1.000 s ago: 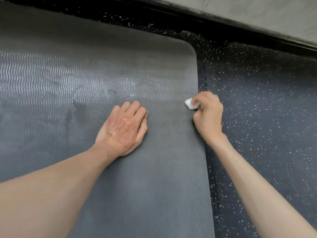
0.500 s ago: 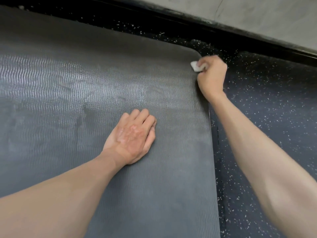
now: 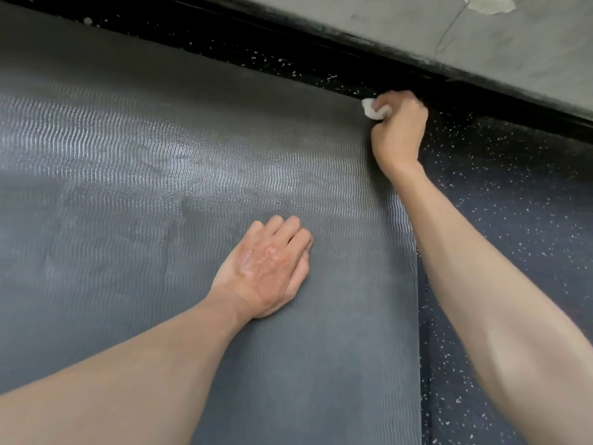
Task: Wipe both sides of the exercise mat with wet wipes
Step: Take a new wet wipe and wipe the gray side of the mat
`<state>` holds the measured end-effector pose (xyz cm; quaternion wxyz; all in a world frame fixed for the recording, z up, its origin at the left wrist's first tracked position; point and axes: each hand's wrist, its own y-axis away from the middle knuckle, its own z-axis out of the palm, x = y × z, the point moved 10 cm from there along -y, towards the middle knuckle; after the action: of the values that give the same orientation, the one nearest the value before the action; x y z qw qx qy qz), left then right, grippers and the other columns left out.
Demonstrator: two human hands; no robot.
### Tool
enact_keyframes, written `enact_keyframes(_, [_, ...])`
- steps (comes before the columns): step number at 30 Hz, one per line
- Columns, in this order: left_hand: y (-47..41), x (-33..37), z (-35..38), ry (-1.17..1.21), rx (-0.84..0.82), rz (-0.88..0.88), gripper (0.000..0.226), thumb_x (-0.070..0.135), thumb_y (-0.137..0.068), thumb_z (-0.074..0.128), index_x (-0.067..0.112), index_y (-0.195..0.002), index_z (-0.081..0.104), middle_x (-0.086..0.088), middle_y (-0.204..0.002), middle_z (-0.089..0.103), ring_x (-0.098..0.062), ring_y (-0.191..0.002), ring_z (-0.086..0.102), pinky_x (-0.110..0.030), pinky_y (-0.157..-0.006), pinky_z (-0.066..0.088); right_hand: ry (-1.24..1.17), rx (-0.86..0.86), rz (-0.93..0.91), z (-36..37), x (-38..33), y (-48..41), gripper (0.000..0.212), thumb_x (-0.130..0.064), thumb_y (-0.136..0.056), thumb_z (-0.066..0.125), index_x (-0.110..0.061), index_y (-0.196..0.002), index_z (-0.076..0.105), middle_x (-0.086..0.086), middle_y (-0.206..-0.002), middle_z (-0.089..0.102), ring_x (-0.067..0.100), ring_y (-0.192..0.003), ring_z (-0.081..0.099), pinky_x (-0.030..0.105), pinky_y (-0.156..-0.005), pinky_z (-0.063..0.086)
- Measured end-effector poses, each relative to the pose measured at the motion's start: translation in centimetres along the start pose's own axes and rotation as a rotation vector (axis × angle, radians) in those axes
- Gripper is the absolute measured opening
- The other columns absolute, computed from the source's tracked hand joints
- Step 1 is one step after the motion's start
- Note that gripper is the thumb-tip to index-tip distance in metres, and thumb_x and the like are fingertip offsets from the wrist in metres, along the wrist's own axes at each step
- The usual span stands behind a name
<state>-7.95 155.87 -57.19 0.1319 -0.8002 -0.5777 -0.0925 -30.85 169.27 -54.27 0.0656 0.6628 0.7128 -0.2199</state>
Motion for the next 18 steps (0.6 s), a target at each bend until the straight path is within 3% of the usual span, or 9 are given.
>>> enact_keyframes(2, [0.0,0.0,0.1,0.005,0.001,0.0,0.023,0.029,-0.095,0.037,0.015,-0.093,0.056,-0.003,-0.088,0.048,-0.023,-0.076,0.043,-0.036,-0.065,0.029,0.008,-0.02,-0.075,-0.1,-0.3,0.7,0.046,0.009,-0.067,0.039,-0.008,-0.093,0.073,0.013,-0.101,0.068,0.028,-0.092,0.062,0.02,-0.068,0.033])
enact_keyframes(6, [-0.1,0.1,0.2,0.005,0.004,0.008,0.024,0.029,-0.095,0.036,0.015,-0.094,0.055,-0.002,-0.089,0.048,-0.022,-0.076,0.043,-0.036,-0.066,0.028,-0.022,0.007,0.131,0.2,0.0,-0.8,0.045,0.004,-0.068,0.042,-0.013,-0.094,0.075,0.009,-0.095,0.071,0.025,-0.089,0.066,0.016,-0.065,0.034])
enact_keyframes(8, [-0.1,0.1,0.1,0.002,0.018,0.003,0.025,0.029,-0.096,0.035,0.015,-0.093,0.055,-0.003,-0.088,0.048,-0.023,-0.076,0.043,-0.036,-0.066,0.03,-0.09,-0.006,0.0,1.0,-3.9,1.3,0.045,0.007,-0.064,0.043,-0.011,-0.089,0.075,0.009,-0.092,0.071,0.024,-0.084,0.065,0.021,-0.066,0.036])
enact_keyframes(11, [0.1,0.2,-0.1,-0.001,0.041,0.017,0.024,0.029,-0.096,0.036,0.015,-0.092,0.055,-0.004,-0.088,0.048,-0.023,-0.076,0.044,-0.037,-0.065,0.03,-0.104,-0.075,-0.336,2.2,-7.6,5.5,0.042,0.01,-0.06,0.042,-0.008,-0.082,0.073,0.011,-0.09,0.069,0.026,-0.076,0.056,0.024,-0.067,0.028])
enact_keyframes(15, [0.2,0.2,-0.1,0.02,0.05,0.027,0.022,0.028,-0.095,0.039,0.015,-0.092,0.056,-0.005,-0.089,0.051,-0.025,-0.078,0.046,-0.037,-0.066,0.029,-0.096,-0.033,-0.171,1.3,-5.9,4.8,0.044,0.008,-0.062,0.04,-0.007,-0.087,0.073,0.012,-0.095,0.068,0.036,-0.085,0.06,0.024,-0.07,0.029])
enact_keyframes(18, [0.3,0.0,-0.4,0.056,0.073,0.018,0.022,0.028,-0.093,0.039,0.015,-0.089,0.056,-0.006,-0.088,0.053,-0.027,-0.079,0.048,-0.038,-0.066,0.03,-0.069,-0.106,-0.417,1.3,-8.7,10.0,0.037,0.01,-0.063,0.043,-0.005,-0.083,0.07,0.012,-0.089,0.067,0.036,-0.078,0.058,0.028,-0.069,0.029])
